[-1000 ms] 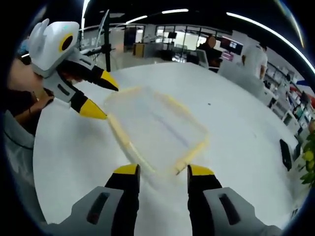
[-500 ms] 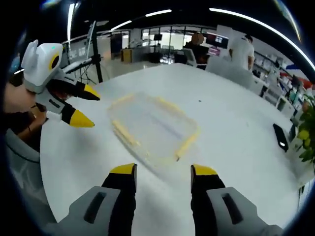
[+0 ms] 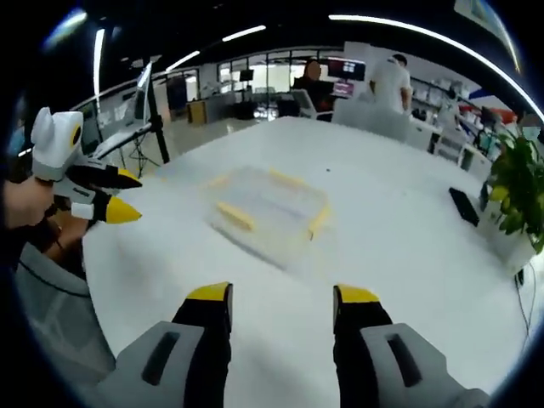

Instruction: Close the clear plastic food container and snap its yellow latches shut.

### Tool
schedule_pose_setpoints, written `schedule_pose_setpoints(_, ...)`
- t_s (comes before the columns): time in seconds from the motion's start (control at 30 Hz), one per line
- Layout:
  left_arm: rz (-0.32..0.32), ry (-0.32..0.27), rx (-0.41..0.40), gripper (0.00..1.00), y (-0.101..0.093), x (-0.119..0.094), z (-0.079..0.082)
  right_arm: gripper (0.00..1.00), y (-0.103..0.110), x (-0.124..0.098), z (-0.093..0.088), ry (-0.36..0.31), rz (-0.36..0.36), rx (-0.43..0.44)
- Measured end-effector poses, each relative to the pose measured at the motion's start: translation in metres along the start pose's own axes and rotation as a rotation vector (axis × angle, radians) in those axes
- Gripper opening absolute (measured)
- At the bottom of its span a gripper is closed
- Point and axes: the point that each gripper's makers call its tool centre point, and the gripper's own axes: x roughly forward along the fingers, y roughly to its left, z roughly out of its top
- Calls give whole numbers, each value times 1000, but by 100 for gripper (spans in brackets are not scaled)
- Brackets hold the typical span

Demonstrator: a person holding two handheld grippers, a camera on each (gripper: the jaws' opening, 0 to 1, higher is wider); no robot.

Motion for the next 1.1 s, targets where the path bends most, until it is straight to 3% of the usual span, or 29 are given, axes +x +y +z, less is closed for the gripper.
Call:
schedule_pose_setpoints(0.3, 27, -11, -72, 38, -9, -41, -28, 46, 11, -34, -24, -9, -48, 23)
schedule_pose_setpoints(0.6, 47, -47, -116, 45, -19, -69, -44, 48, 29, -71, -42, -35, -64, 43)
schedule_pose_setpoints(0.83, 96, -85, -166, 46, -17, -84, -51, 51, 39, -85, -48, -61, -61, 60)
schedule_pose_setpoints(1.1, 91, -109, -154, 46, -22, -89, -50, 54, 47, -89, -54, -78, -54, 70)
